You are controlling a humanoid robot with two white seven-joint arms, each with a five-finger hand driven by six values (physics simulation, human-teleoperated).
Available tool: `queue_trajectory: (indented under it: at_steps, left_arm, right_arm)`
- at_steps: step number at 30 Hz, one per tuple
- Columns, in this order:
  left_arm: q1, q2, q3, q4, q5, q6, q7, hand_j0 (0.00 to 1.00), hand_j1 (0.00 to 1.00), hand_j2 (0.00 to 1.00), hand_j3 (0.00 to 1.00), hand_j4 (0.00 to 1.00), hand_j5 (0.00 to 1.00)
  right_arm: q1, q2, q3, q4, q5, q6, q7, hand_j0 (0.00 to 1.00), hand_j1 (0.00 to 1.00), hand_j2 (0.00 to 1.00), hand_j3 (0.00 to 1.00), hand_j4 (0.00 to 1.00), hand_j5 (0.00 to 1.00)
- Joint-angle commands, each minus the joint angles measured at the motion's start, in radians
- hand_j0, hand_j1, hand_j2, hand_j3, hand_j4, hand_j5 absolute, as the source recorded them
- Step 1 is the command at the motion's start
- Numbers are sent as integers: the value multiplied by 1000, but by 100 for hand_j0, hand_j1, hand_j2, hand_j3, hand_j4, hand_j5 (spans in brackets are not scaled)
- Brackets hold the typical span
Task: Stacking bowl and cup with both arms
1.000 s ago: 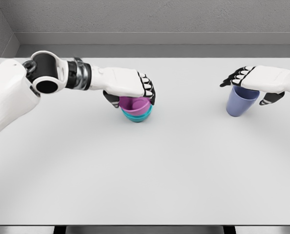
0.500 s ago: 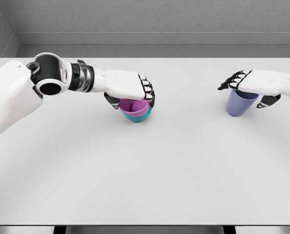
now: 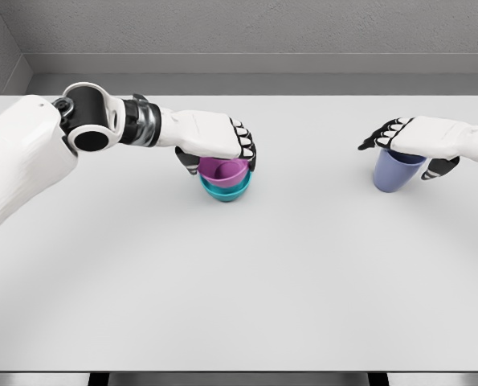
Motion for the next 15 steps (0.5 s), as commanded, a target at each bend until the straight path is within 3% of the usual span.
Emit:
queue_trajectory:
  at_steps: [1,11,15]
  left_arm:
    - [0,-1,0,2,4,3,1,63,63,63,63,63,63]
    - [3,-7,0,25,4,3,1,65,65,65,65,65,65]
    - [6,-7,-1,25,6,3,1,79,79,79,79,79,79]
  right_arm:
    - [0,5,-1,2,-4,3,0,100,100,100,100,100,100]
    - [-2,16,-1,20,16,3,0,100,100,100,100,100,100]
    - [-2,17,-2,21,16,3,0,100,100,100,100,100,100]
